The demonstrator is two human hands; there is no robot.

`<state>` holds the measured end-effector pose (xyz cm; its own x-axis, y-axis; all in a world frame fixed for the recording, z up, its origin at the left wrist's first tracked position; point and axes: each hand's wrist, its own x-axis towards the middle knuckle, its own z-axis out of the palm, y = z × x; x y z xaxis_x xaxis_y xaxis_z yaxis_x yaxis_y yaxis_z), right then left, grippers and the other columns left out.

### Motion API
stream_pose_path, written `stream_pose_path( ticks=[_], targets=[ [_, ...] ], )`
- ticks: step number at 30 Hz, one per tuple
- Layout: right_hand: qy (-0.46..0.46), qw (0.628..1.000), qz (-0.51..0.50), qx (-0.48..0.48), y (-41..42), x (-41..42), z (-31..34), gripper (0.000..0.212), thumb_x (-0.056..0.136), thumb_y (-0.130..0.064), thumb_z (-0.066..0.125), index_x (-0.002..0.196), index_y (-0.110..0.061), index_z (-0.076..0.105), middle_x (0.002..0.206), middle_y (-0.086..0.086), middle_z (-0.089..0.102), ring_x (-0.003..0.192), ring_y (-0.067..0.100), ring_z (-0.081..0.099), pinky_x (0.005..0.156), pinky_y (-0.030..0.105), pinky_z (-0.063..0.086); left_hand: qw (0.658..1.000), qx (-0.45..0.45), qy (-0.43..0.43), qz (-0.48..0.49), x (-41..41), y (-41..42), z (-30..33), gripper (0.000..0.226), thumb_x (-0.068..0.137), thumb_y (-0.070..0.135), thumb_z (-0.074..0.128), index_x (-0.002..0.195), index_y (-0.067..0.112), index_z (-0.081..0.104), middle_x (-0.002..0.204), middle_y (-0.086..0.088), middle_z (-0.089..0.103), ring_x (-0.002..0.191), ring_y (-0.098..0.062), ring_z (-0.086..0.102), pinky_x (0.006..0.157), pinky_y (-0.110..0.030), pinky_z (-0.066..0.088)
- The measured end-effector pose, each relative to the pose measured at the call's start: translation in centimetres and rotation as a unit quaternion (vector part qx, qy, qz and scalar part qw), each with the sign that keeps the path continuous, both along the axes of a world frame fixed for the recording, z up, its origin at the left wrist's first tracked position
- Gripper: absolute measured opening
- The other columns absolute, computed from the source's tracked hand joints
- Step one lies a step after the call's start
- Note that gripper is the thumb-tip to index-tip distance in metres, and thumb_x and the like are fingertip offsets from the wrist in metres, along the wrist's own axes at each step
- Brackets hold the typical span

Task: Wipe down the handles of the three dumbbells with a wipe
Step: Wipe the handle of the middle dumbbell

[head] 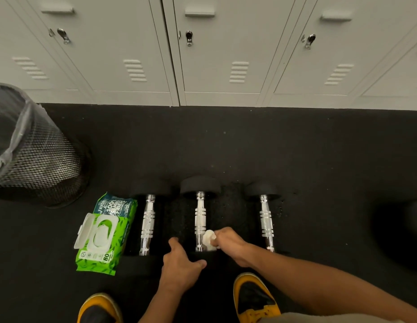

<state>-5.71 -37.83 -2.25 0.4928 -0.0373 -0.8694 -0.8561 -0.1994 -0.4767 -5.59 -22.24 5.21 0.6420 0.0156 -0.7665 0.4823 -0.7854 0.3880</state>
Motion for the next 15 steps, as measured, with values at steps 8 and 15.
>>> stream_pose_path(
  ticks=[8, 15],
  targets=[
    [-0.004, 0.999, -0.024, 0.024, -1.1, -0.6, 0.3, 0.031, 0.088, -0.005, 0.055, 0.064, -0.025, 0.053, 0.075, -0.004, 0.054, 0.074, 0.01, 0.049, 0.078, 0.03, 0.041, 1.0, 0.008, -0.01, -0.007, -0.6, -0.6, 0.0, 0.086, 0.078, 0.029, 0.078, 0.142, 0.016, 0.021, 0.132, -0.018, 0.047, 0.116, -0.03, 0.052, 0.095, -0.035, 0.044],
    [-0.037, 0.996, -0.035, 0.073, -3.6, -0.6, 3.0, 0.033, 0.084, -0.01, 0.056, 0.114, -0.006, 0.068, 0.122, 0.011, 0.065, 0.116, 0.025, 0.059, 0.107, 0.044, 0.044, 0.999, 0.011, -0.033, -0.031, -1.3, -0.5, 0.6, 0.078, 0.081, 0.032, 0.075, 0.14, 0.018, 0.025, 0.126, -0.014, 0.053, 0.115, -0.029, 0.054, 0.101, -0.041, 0.045]
  ],
)
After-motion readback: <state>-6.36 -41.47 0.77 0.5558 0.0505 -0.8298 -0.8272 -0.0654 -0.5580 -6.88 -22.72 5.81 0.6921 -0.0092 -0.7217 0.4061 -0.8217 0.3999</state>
